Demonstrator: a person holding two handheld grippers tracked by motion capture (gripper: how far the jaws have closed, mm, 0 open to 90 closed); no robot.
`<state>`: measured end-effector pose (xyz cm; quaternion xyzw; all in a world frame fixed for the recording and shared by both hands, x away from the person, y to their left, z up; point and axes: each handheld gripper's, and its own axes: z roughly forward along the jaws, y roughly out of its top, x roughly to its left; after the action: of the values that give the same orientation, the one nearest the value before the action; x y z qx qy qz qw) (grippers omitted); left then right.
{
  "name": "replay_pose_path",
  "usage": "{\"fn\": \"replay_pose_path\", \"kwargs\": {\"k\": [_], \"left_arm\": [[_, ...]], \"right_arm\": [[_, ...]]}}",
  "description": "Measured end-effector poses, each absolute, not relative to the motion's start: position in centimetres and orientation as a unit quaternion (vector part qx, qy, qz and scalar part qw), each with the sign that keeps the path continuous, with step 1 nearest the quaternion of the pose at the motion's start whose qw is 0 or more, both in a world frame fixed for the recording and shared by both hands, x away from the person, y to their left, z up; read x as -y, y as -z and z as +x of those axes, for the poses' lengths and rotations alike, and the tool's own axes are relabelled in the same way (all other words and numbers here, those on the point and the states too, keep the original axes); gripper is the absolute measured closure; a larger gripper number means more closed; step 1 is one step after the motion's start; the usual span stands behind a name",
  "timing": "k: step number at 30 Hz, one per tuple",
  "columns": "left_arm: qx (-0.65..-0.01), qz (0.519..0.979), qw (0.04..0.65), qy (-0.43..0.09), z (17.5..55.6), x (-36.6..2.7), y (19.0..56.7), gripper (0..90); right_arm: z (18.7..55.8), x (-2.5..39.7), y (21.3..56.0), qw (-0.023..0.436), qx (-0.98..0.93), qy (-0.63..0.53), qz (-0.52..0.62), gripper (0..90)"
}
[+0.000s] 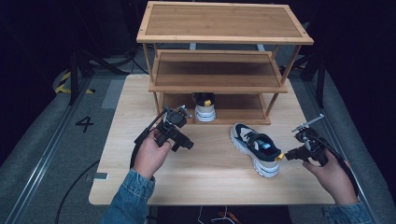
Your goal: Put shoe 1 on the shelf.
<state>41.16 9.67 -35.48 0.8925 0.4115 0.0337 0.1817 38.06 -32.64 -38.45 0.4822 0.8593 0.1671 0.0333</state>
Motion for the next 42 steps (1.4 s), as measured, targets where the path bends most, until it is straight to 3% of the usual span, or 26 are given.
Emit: {"fn": "replay_pose_path", "kwargs": {"k": [12,30,40,42], "left_arm": [[-0.416,0.892,0.168,-0.050,40.9,-10.9,35.0,16.8],[-0.410,0.900,0.136,-0.056,40.9,-11.0,35.3,16.8],[-0.420,0.897,0.122,-0.059,40.9,-11.7,35.5,16.8],[-0.422,0.897,0.121,-0.059,40.9,-11.9,35.5,17.0]], "right_arm": [[37.9,30.8,39.0,0.039,-0.870,-0.152,0.467,72.1],[36.5,25.3,39.2,0.022,-0.906,-0.153,0.394,63.6],[36.1,25.6,38.4,0.020,-0.911,-0.143,0.386,52.2],[36.0,25.5,38.0,0.029,-0.912,-0.144,0.383,46.6]]}}
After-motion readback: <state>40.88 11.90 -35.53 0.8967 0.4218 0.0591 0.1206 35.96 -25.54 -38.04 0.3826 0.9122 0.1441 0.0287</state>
